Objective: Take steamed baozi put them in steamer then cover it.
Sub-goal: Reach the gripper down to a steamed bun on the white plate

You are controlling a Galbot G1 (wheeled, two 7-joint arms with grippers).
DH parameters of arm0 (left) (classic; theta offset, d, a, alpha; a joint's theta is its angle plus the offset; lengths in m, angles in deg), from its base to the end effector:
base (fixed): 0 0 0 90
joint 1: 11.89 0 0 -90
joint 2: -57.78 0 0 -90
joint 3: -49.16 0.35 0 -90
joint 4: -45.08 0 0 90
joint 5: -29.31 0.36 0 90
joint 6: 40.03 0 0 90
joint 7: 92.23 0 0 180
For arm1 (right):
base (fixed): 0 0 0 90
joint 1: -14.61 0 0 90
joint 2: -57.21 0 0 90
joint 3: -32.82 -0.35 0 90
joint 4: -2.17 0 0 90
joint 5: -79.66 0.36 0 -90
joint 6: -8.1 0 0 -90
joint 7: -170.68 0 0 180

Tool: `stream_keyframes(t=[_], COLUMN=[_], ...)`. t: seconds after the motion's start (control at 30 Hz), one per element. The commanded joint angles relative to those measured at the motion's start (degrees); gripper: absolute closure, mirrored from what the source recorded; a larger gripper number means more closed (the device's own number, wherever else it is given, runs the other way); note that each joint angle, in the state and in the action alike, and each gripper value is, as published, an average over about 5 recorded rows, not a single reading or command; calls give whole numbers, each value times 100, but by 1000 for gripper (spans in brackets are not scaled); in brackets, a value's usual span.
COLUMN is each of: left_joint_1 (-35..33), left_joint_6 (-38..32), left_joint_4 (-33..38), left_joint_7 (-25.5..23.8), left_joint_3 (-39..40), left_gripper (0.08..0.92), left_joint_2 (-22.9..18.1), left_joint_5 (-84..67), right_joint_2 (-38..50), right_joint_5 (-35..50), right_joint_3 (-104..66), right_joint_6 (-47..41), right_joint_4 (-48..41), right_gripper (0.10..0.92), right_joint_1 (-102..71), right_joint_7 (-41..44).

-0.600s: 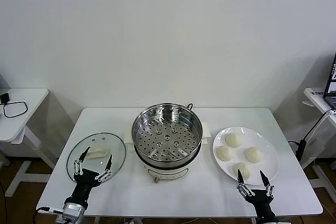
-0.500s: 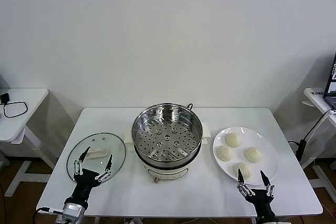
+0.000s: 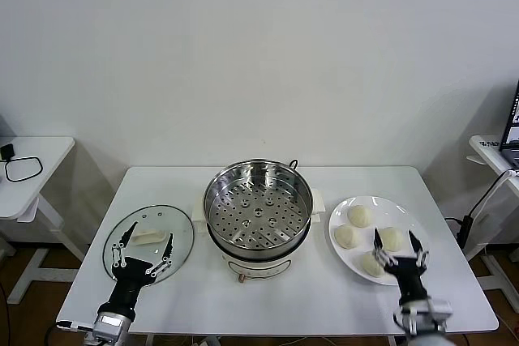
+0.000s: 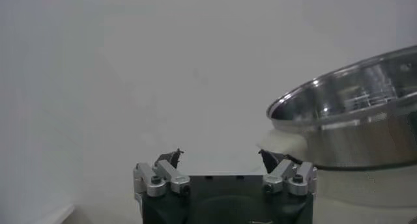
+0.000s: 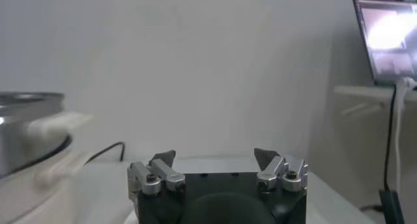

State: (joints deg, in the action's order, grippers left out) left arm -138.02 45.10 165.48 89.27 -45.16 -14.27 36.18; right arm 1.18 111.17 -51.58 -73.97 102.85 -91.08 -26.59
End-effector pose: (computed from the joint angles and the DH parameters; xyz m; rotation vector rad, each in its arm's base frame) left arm 0.1602 0.0740 -0.3057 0.1659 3.0612 0.6485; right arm 0.2702 -0.1297 -0.3400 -0.1799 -3.1050 0.0004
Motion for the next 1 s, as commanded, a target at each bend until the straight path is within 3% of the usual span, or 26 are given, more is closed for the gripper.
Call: stream_keyframes(t=[0.03,0.3,0.47,0.67,0.77,1.0], left_joint_1=[-7,8,46,84,92,90], left_joint_6=[9,24,44,123,175,208], left_joint_4=[110,144,161,222,264,329], left_joint_7=[9,28,41,55,69,83], left_joint_3=[3,4,-16,-21,-13,-13], left_gripper=[177,177,177,177,177,177], left_joint_2=[-4,-31,-32,-37,-47,-115], left_joint_5=[-32,-73,-134,-171,-167,-165], right_joint_2=[523,1419,1997,2337,2275,1808], right_joint_5=[711,1621,1572,322,-375,-2215], right_joint_3=[599,2207,3142,4269,4766,5557], right_joint_6=[-576,-953,-1163,-1079,-913,-700], right_joint_4=[-703,-2163,-2844,-3671,-4033,-4611], right_gripper=[203,203,203,203,203,203], right_joint_1=[1850,4005,4809,5992,6599,7621], right_joint_7=[-295,936,3076,6323,7563,9086])
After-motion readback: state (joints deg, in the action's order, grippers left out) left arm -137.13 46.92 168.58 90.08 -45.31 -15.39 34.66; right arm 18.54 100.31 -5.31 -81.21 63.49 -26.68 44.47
